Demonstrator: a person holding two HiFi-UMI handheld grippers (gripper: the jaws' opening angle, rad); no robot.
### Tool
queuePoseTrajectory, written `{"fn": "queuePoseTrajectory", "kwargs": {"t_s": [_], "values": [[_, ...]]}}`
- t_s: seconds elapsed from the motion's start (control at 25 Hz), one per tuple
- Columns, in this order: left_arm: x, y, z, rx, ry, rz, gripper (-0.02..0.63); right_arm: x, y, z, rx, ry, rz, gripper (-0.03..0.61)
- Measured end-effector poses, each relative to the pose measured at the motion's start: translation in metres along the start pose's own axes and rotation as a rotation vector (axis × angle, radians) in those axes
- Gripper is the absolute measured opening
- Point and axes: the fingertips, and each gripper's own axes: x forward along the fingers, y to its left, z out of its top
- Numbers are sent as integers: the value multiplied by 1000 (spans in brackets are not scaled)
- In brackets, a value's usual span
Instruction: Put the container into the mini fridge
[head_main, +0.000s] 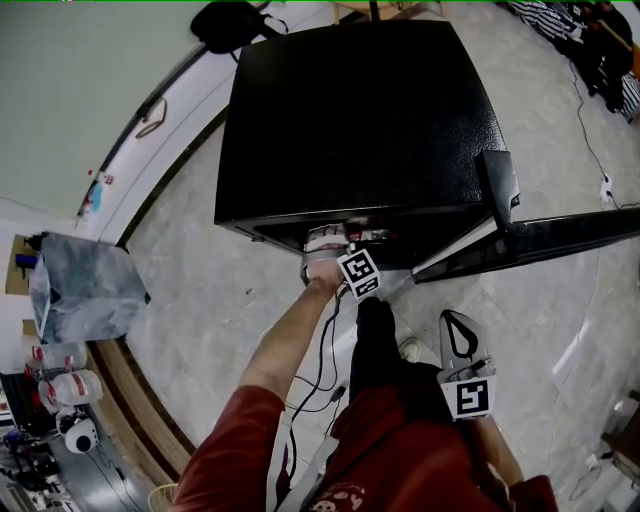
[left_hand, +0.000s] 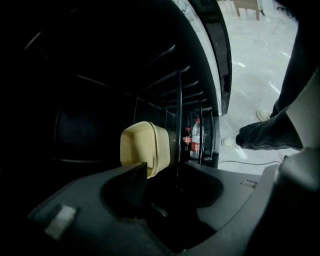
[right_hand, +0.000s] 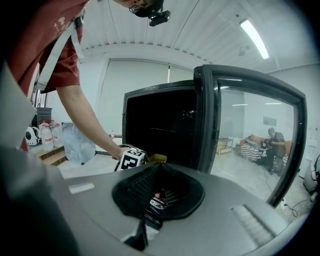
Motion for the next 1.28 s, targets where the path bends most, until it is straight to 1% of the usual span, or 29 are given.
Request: {"fn": "queuePoseTrajectory", "kwargs": {"t_s": [0.08,0.24,0.56,0.64,0.76,0.88,0.96,1.08,1.2,1.28], "values": [[-10,-5,-1,-16,-10,5,202,-3,3,-2,-16,7,12,0],[-33,-24,-7,-38,-24,2,202,-9,12,-7,-4,13,31,0],[-83,-91,-27,-120,-17,-46,202,-20,34,-3,-18,-27,82,0],[-94,-109,-31,-146,-16,-61,201,-24,39,-6,-25,-22,96,0],[-111,-137,-38,-216,-2,-91,196,-29,42,-10,-14,-28,107,0],[-130,-160,-43,-282,-2,-110,190,-36,41,-15,9,-26,99,0],[-142,-170,-47,-330,-4,-112,189,-39,41,-18,-14,-15,96,0],[-165,-181,-55,-397,-9,-114,189,-39,45,-21,-90,0,98,0],[-189,-181,-56,-471,-37,-97,189,-35,43,-18,-46,-11,101,0],[-207,-177,-56,-529,-54,-81,189,-32,41,-12,-35,-26,103,0]]}}
